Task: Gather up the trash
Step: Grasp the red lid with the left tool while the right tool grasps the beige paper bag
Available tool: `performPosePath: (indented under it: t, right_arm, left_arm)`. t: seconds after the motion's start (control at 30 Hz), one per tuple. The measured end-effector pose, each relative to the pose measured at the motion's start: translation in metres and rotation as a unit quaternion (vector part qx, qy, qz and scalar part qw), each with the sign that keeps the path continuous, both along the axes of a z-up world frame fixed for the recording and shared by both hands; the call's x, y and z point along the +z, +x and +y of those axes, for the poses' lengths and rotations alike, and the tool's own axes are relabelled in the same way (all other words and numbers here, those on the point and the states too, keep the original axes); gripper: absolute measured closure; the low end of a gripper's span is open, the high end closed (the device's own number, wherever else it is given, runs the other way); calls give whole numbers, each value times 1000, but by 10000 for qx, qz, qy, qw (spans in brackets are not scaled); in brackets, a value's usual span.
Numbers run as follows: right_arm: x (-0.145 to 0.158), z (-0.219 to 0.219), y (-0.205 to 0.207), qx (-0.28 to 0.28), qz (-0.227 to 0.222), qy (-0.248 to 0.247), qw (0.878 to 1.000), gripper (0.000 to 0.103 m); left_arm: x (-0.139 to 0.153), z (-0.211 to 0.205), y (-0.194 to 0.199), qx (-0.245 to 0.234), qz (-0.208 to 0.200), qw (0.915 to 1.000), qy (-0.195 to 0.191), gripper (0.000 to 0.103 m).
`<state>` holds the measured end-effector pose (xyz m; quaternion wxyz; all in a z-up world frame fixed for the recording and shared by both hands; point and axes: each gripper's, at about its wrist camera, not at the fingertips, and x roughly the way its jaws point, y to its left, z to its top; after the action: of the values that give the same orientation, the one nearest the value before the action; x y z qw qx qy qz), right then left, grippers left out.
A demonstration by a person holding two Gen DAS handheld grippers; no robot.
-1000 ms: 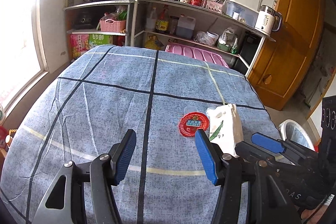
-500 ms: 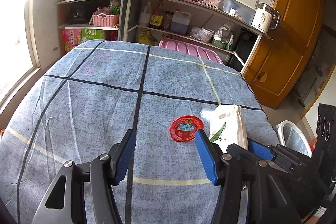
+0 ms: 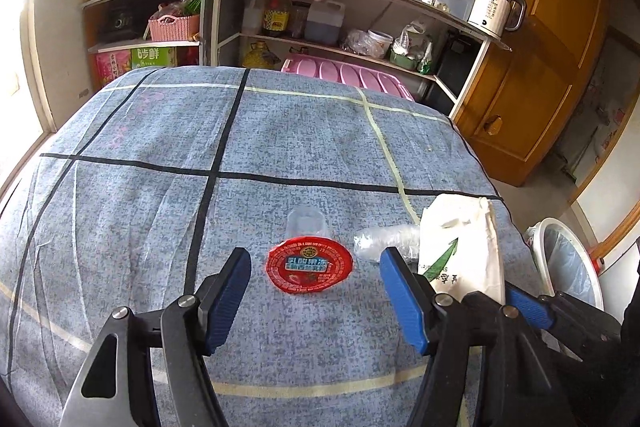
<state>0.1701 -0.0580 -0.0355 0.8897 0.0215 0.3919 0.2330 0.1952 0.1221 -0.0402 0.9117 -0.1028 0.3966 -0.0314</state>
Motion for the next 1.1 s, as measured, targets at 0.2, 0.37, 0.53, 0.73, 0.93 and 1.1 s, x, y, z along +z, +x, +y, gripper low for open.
performPosePath:
  t: [0.2,0.37,0.53,0.73,0.93,1.1]
  right_arm:
    - [5,-10,-1,-36,-1,193,9998,80]
    - [8,-14,-3,-77,-4,280,9996,80]
    - [10,-21,-5,-158,-19,317,9994,80]
    - [15,-31,-10,-268,-78,317,9991,80]
    - [23,-49,-20,-434,-147,411,9981,80]
    - [30,-72,-28,-614,-203,428,9970,80]
  left_arm:
    - [-8,3,4,119,94,9999,-29,46]
    - [-9,7,4,187,119,9998,-22,57]
    - [-3,7,-2,191,39,9998,-14,57]
    - [12,-2,-19,93,-127,9998,123,57]
    - [28,-25,-34,-163,-278,9994,131,57]
    - [39,-51,-44,-397,-394,9984,123,57]
